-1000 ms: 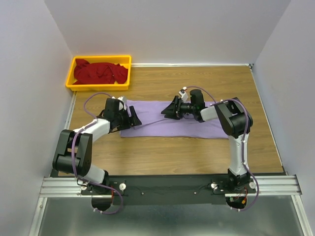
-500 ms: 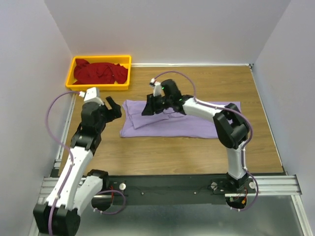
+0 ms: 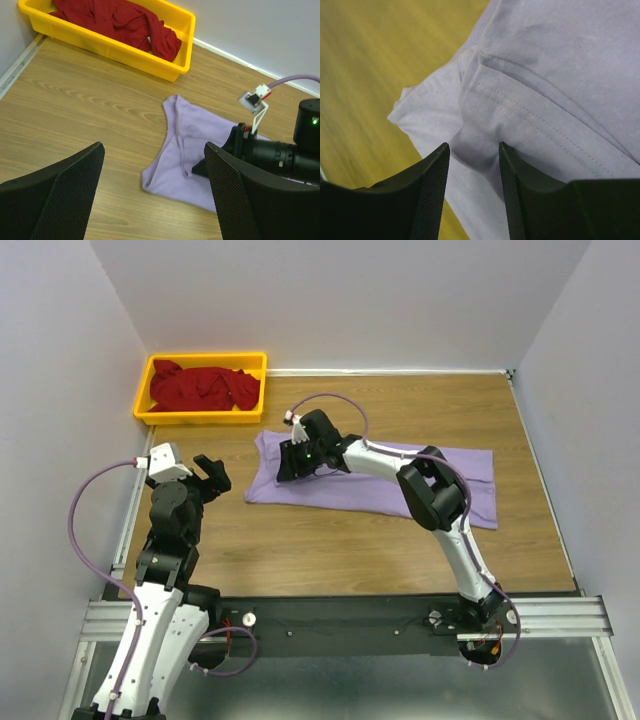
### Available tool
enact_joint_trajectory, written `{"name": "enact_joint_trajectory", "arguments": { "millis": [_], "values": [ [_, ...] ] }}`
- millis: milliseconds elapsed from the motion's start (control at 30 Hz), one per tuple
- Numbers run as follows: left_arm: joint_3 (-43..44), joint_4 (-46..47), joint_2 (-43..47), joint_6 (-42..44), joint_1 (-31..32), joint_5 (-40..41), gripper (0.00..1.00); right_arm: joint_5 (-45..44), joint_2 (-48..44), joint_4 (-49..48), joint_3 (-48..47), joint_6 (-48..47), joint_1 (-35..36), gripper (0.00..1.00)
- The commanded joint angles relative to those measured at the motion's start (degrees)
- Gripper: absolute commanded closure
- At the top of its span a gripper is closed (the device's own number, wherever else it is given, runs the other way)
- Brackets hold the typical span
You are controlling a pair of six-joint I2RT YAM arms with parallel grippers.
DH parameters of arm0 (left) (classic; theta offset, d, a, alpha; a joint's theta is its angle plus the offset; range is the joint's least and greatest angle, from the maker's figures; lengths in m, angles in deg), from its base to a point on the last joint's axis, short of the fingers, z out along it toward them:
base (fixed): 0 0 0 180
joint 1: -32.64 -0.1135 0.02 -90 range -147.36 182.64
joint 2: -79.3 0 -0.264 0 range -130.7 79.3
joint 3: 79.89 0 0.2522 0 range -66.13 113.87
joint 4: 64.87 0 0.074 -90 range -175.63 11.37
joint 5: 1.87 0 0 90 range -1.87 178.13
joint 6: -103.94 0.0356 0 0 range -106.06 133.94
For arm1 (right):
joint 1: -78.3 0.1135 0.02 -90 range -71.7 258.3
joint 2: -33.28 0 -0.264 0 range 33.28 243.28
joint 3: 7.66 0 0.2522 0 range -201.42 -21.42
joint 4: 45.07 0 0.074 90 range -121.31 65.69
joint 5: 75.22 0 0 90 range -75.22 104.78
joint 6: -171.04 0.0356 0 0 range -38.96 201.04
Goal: Fold and stack the t-shirts
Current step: Fold the tshirt
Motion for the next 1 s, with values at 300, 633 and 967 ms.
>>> {"name": "enact_joint_trajectory", "arguments": {
  "millis": [300, 633, 967],
  "values": [
    [-1.2, 3.41, -2.14, 1.98, -0.11, 0.58, 0.12, -9.39, 15.43, 3.44, -24.25, 6.0, -23.06, 0.44],
    [-1.11, 4.03, -3.82, 2.25, -0.11, -0.56, 0.12, -27.2, -12.05, 5.37, 5.76, -0.51, -24.65, 0.43],
    [-1.55, 4.82, -2.32, 2.34, -0.11, -2.23, 0.12, -33.29, -31.76, 10.47, 34.35, 6.18, -32.56, 0.53]
  ]
}}
